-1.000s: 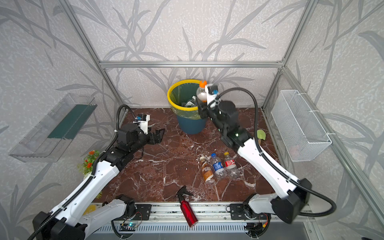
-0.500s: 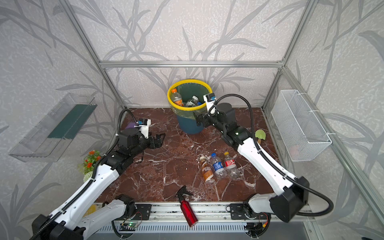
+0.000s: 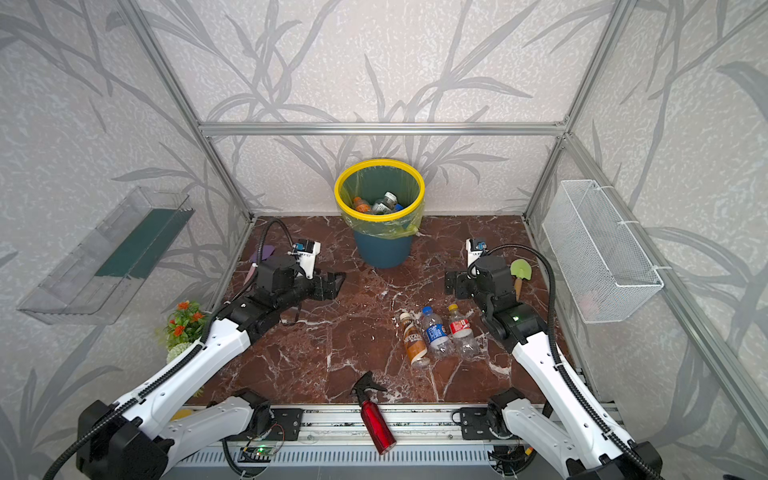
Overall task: Throw the plastic bottles in the bin
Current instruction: 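Reach the left gripper toward the brown Nescafe bottle while the right approaches the yellow-capped bottle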
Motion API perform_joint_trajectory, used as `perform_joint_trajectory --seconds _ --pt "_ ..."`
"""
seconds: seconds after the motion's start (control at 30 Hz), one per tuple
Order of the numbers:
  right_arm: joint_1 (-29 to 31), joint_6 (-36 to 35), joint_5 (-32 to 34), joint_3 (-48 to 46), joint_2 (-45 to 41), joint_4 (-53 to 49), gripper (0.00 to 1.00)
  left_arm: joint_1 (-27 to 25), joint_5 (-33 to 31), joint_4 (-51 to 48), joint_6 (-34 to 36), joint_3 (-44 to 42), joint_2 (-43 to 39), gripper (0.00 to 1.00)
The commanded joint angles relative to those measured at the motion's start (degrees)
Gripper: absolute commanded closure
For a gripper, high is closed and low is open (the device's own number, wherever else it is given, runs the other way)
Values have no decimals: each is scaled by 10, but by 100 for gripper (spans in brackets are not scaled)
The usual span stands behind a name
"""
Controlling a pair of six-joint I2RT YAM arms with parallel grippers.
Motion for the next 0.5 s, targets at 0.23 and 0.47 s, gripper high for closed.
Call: perform_joint_trajectory --seconds 0.23,0.47 --pt "-36 64 -78 -24 25 -156 1 -18 -2 8 -19 3 15 11" --pt "-37 77 -88 -62 37 -151 2 -48 43 9 -61 -25 40 8"
